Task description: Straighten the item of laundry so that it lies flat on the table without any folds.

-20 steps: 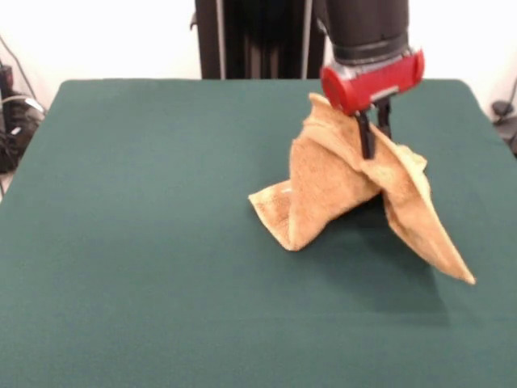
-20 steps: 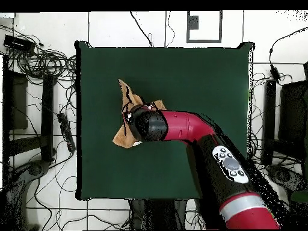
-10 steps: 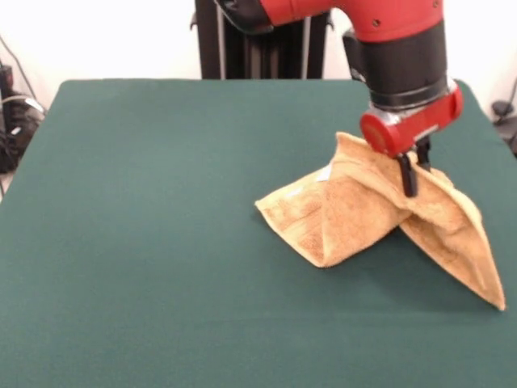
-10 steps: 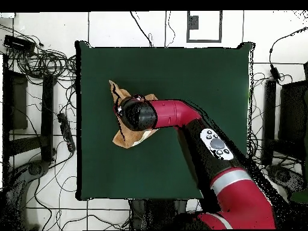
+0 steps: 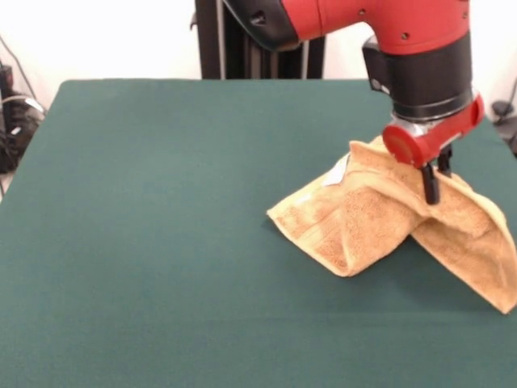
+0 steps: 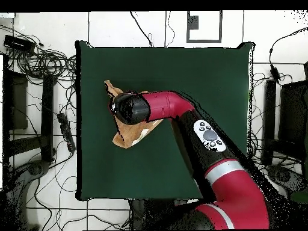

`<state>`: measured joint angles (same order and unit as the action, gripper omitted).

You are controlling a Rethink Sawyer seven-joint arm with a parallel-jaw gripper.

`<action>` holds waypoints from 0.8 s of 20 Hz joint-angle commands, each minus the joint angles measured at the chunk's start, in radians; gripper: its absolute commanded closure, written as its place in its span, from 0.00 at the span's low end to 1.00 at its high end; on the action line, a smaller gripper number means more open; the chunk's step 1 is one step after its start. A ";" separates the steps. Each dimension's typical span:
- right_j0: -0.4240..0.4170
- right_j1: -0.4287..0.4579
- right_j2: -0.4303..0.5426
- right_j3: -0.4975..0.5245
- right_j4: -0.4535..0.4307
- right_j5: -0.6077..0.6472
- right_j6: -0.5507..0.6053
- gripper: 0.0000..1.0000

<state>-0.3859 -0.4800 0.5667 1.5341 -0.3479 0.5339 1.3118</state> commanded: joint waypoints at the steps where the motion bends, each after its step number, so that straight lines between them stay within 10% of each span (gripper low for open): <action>1: 0.056 -0.023 0.079 -0.063 -0.042 0.102 -0.100 1.00; 7: 0.083 -0.061 0.020 -0.051 -0.071 0.032 0.015 1.00; 8: 0.087 -0.068 0.009 -0.046 -0.077 0.009 0.040 0.00; 16: 0.122 -0.114 -0.047 -0.035 -0.088 -0.004 0.092 0.00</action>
<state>-0.3206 -0.5573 0.5550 1.5122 -0.3948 0.5397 1.3118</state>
